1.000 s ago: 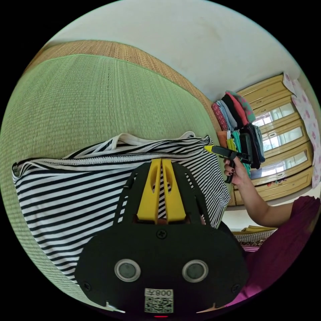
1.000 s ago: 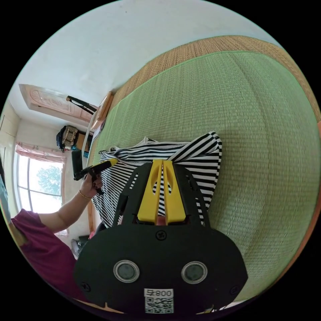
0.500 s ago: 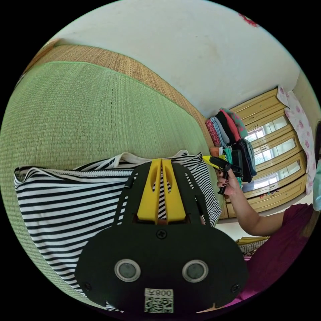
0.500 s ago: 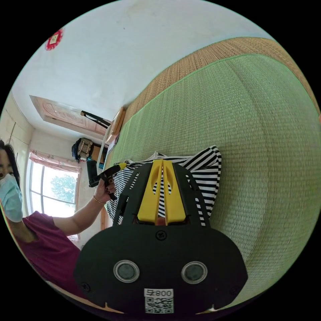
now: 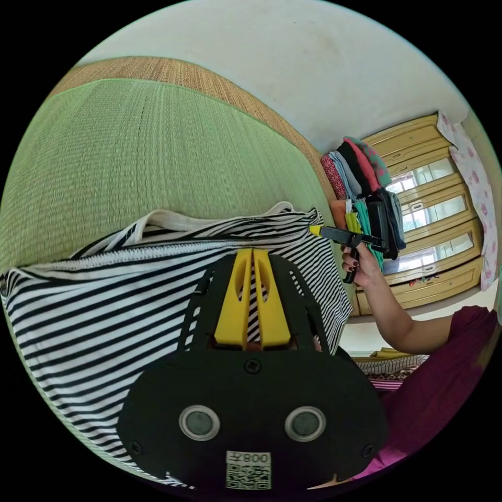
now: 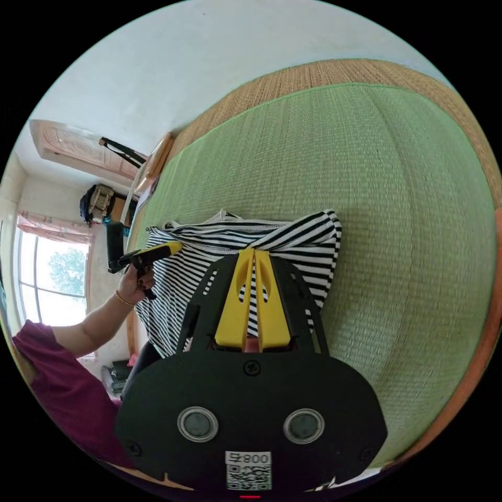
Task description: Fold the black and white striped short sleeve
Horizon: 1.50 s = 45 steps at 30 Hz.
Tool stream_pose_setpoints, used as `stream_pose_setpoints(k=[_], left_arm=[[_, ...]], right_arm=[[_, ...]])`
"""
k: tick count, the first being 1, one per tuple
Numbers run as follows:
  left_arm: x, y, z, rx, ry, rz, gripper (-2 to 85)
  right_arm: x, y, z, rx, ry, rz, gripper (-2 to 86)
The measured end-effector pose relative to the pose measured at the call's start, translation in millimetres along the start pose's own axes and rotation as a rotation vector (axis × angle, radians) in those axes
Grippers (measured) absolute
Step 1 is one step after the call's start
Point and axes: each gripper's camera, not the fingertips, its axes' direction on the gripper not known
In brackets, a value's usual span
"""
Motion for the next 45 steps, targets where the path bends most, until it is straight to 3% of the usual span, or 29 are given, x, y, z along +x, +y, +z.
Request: stream_pose_setpoints(k=[14,21,29,35,45], left_arm=[[-32.9,12.6,6.5,0.092,0.002,-0.055,0.1],[-53.0,36.1,10.3,0.113,0.02,-0.098,0.0],[-65.7,114.9,-44.7,0.27,-0.05,-0.083,0.2],[-109.1,178.0,-72.4,0.269,-0.128,-0.193,0.2],[-163.0,207.4,-97.3,0.333,-0.154,-0.273,0.2]], right_arm=[[18.5,-6.5,-25.8,0.119,-0.095,0.06,0.0],[-15.9,5.0,-31.2,0.102,-0.059,-0.064,0.0],[-0.9,-11.9,-35.9,0.111,-0.007,-0.003,0.0],[8.0,-8.6,-48.5,0.134,-0.051,0.039,0.0],[11.8,-8.6,-75.6,0.135,-0.062,0.062,0.0]])
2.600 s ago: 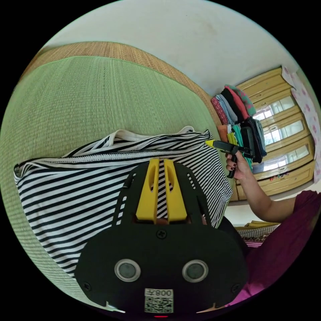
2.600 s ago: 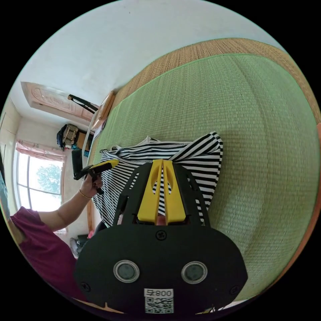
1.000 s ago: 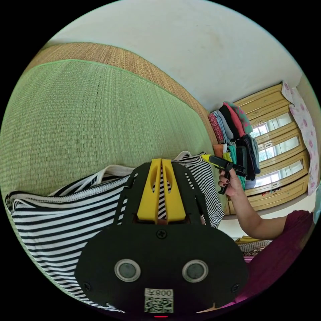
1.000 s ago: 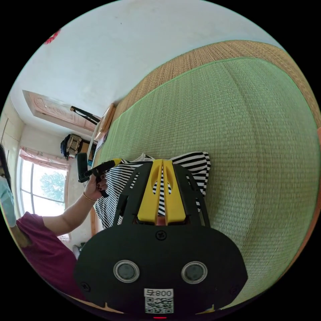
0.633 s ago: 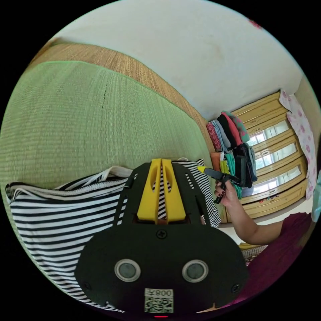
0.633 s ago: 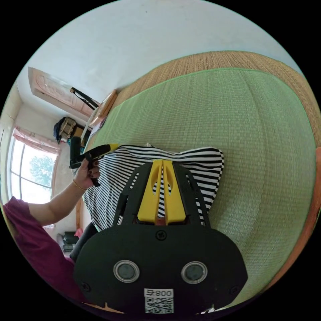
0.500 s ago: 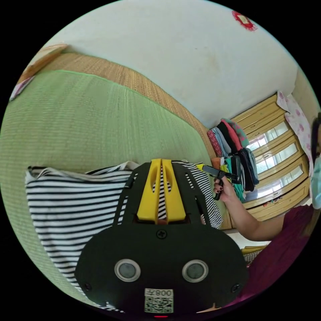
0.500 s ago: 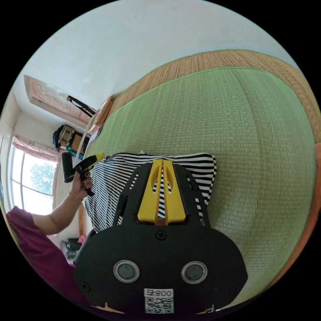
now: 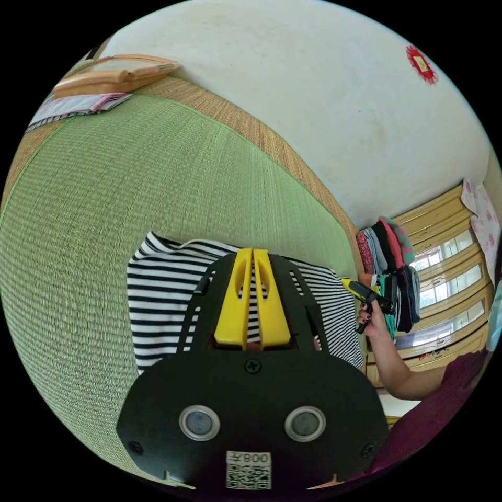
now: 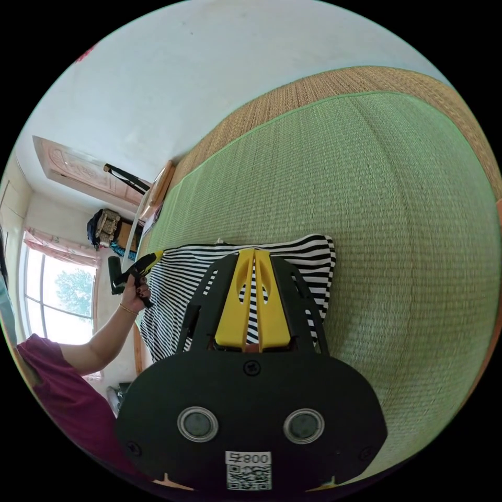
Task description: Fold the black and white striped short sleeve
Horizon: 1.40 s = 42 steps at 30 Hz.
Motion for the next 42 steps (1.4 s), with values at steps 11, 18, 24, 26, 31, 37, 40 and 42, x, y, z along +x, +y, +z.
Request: stream_pose_setpoints(k=[11,18,24,26,31,37,40,42], left_arm=[[-73.1,50.7,-76.1,0.077,-0.083,-0.093,0.1],[-107.0,64.9,-104.7,0.08,-0.092,-0.133,0.1],[-128.6,77.7,-140.6,0.082,-0.025,-0.164,0.1],[-130.5,90.8,-164.3,0.07,-0.004,-0.145,0.1],[-134.0,135.7,-213.2,-0.018,-0.023,-0.123,0.2],[-138.9,206.2,-280.9,-0.086,-0.039,-0.185,0.9],[-143.7,233.9,-319.2,-0.096,-0.06,-0.213,2.3],[-145.8,243.9,-341.0,-0.074,-0.063,-0.219,3.4]], right_arm=[[-0.1,6.6,-72.4,0.1,0.021,0.007,-0.1],[34.5,8.3,-104.5,0.1,0.041,0.135,0.0],[24.9,5.7,-140.3,0.101,0.036,0.12,0.0],[19.3,11.9,-156.3,0.101,0.016,0.098,0.0],[1.8,51.4,-199.0,0.069,-0.029,0.058,0.0],[-20.5,118.6,-243.8,-0.001,-0.058,0.098,0.1],[-23.1,148.0,-263.7,-0.03,-0.053,0.138,0.4],[-24.7,166.1,-280.5,-0.036,-0.031,0.161,0.7]])
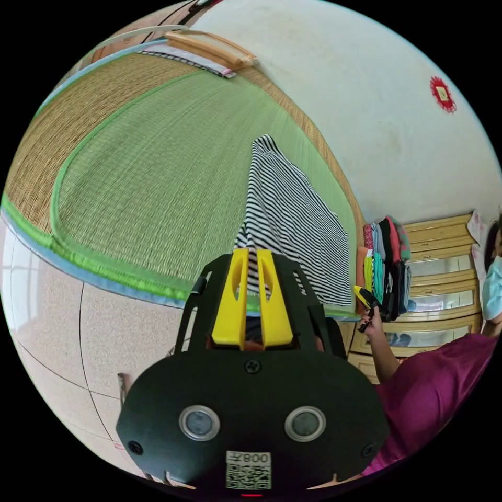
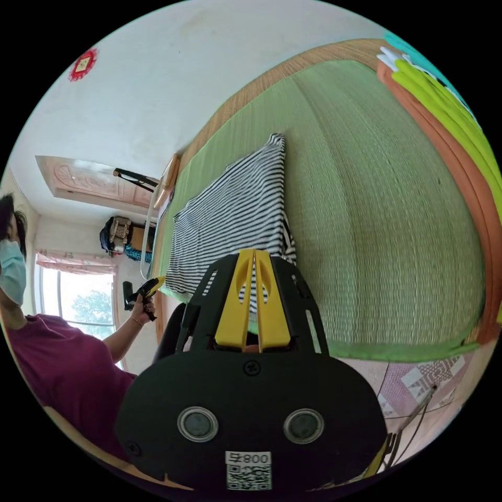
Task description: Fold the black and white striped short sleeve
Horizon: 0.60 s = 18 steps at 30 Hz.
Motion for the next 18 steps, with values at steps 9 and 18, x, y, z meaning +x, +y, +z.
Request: stream_pose_setpoints(k=[9,18], left_arm=[[12.2,-18.5,-31.2,-0.11,-0.056,0.083,4.5],[49.7,-36.6,-91.3,-0.129,-0.091,0.116,1.0]], right_arm=[[-6.5,26.2,-53.9,0.02,0.06,0.035,6.3],[-9.0,32.3,-69.2,-0.044,0.097,0.045,6.6]])
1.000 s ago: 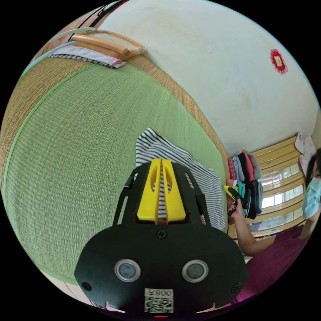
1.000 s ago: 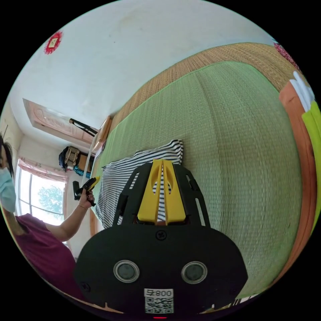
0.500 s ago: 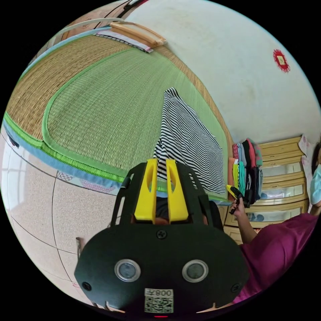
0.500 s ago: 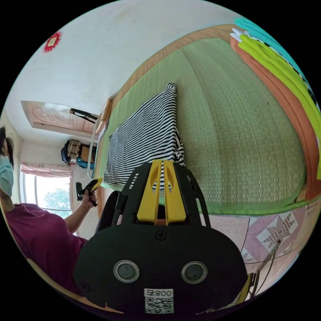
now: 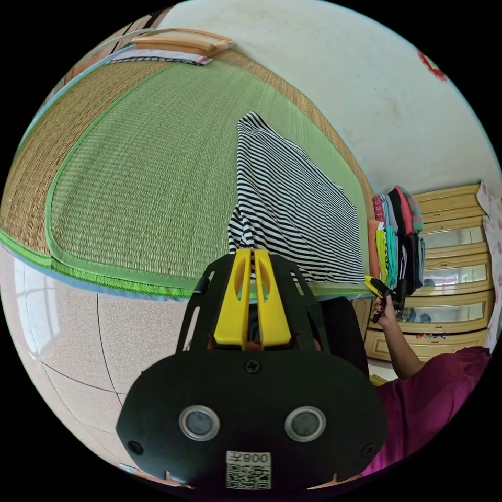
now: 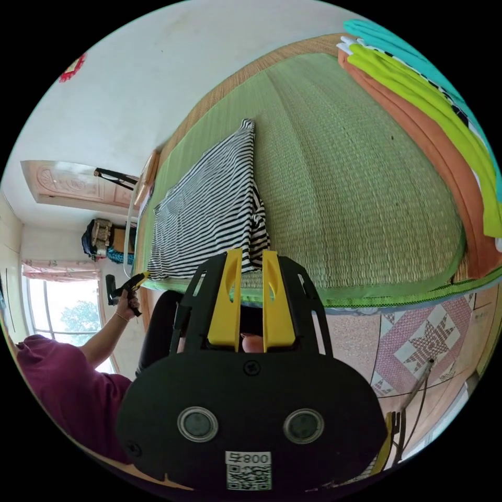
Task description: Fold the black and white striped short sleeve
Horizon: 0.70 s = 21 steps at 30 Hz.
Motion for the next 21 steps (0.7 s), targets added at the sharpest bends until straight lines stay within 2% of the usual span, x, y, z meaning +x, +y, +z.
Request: stream_pose_setpoints(k=[9,21], left_arm=[[22.0,-8.4,-82.3,0.004,-0.055,-0.01,0.6],[62.8,-13.5,-178.8,-0.023,-0.149,-0.053,0.7]], right_arm=[[-2.5,13.3,-19.3,-0.049,-0.032,-0.022,1.2],[3.0,77.7,-43.2,-0.061,-0.178,0.031,0.5]])
